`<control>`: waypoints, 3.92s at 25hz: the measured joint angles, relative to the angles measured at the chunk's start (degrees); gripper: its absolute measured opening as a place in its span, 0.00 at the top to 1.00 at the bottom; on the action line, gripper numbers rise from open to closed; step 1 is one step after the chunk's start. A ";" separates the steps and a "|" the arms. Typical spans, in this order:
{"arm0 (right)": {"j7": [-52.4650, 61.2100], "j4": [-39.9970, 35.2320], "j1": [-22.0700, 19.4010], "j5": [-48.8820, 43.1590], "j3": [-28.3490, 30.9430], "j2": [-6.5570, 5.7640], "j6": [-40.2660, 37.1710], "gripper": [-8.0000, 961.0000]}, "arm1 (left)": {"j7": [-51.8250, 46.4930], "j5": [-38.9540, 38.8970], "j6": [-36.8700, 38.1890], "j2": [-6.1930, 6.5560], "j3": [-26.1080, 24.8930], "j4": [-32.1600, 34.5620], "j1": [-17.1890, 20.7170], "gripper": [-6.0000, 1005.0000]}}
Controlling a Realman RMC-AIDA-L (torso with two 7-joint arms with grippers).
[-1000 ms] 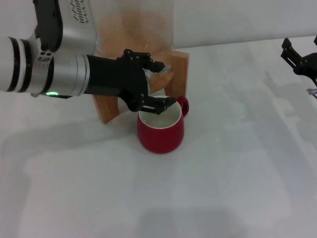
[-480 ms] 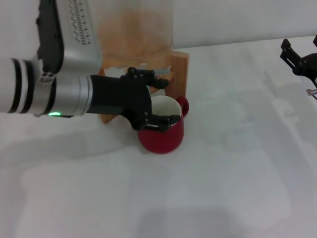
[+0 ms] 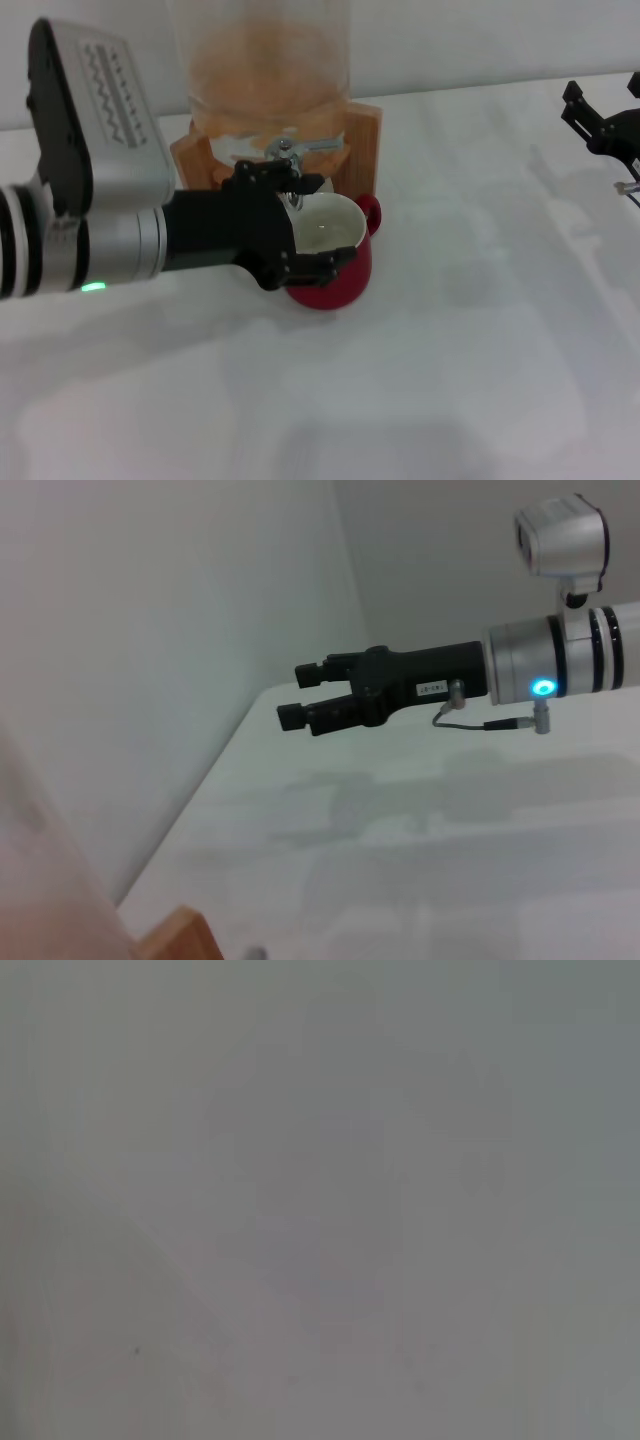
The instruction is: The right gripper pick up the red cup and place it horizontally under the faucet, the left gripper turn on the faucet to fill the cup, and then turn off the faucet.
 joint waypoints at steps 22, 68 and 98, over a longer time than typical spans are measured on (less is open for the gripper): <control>0.42 0.12 -0.43 -0.10 -0.71 -0.12 -0.05 0.09 | -2.70 1.48 30.90 0.08 19.88 12.11 25.33 0.20; 0.42 0.40 -0.23 0.21 -0.23 -0.53 0.24 0.09 | -27.06 9.63 96.37 6.09 27.20 4.82 38.20 0.25; -0.21 0.20 1.50 0.69 0.93 -0.50 0.20 0.09 | -133.53 113.59 127.80 1.09 -30.39 -34.08 17.90 0.25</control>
